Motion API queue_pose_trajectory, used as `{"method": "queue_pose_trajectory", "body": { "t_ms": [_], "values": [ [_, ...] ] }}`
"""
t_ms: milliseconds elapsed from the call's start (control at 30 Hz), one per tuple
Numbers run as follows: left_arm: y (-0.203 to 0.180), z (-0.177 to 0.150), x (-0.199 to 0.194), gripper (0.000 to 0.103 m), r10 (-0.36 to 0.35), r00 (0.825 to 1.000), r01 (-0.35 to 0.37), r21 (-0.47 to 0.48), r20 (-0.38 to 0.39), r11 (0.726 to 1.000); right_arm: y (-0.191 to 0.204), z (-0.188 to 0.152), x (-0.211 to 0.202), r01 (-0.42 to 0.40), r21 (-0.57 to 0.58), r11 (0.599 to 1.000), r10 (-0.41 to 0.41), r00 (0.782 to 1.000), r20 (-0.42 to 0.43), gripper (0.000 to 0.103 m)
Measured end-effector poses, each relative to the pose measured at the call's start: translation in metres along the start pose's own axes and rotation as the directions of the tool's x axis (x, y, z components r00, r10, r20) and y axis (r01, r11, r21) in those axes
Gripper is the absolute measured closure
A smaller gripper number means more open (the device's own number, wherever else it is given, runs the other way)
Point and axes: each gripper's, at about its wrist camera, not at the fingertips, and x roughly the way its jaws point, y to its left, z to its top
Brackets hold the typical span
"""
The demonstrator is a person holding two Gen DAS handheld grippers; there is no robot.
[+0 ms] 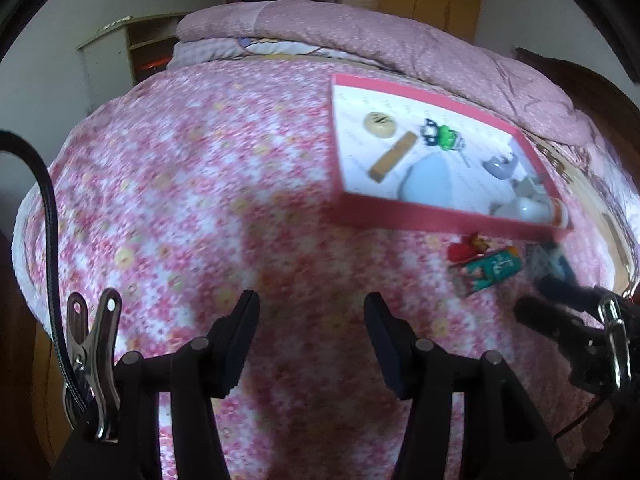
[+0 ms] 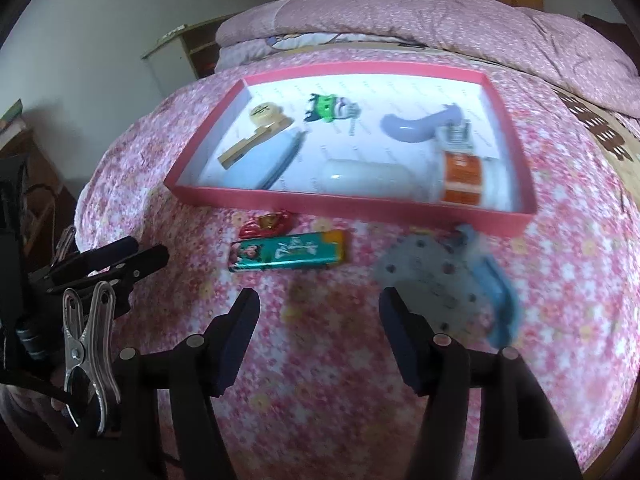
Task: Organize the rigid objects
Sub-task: 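Grasp the teal lighter with the right gripper while left grasps the red figurine keychain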
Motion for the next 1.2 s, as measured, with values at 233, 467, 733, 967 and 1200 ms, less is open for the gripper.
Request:
{"method": "queue_pose_trajectory", "body": {
  "t_ms": [233,467,733,967,1200],
  "values": [
    [0.007,-0.004,0.0,0.045,-0.023,1.0,0.023,-0.014,0.018,1.0,0.018,0.009,0.016,0.038,-0.03,0.999,-0.038,0.999,-0.002,0.015],
    [0.013,-0.007,-0.003,0.046,-0.037,0.998,0.038,-0.019,0.041,0.999,0.033,0.016,0.033,0.069,-0.051,0.996,-0.069,0.998,-0.013,0.01],
    [0.023,-0.009,0.0,0.046,-0.033,0.999,0.035,-0.045,0.042,0.998,0.039,0.019,0.038,0.123,-0.072,0.99,-0.123,0.992,0.016,0.016],
    [0.021,-0.008,-0.001,0.046,-0.028,0.999,0.03,-0.043,0.039,0.999,0.034,0.017,0.03,0.085,-0.077,0.993,-0.085,0.996,0.001,0.021],
    [0.004,-0.008,-0.004,0.046,-0.05,0.998,0.051,-0.003,0.032,0.999,0.02,0.001,0.006,0.063,-0.083,0.995,-0.063,0.998,-0.001,0.021]
  ]
}}
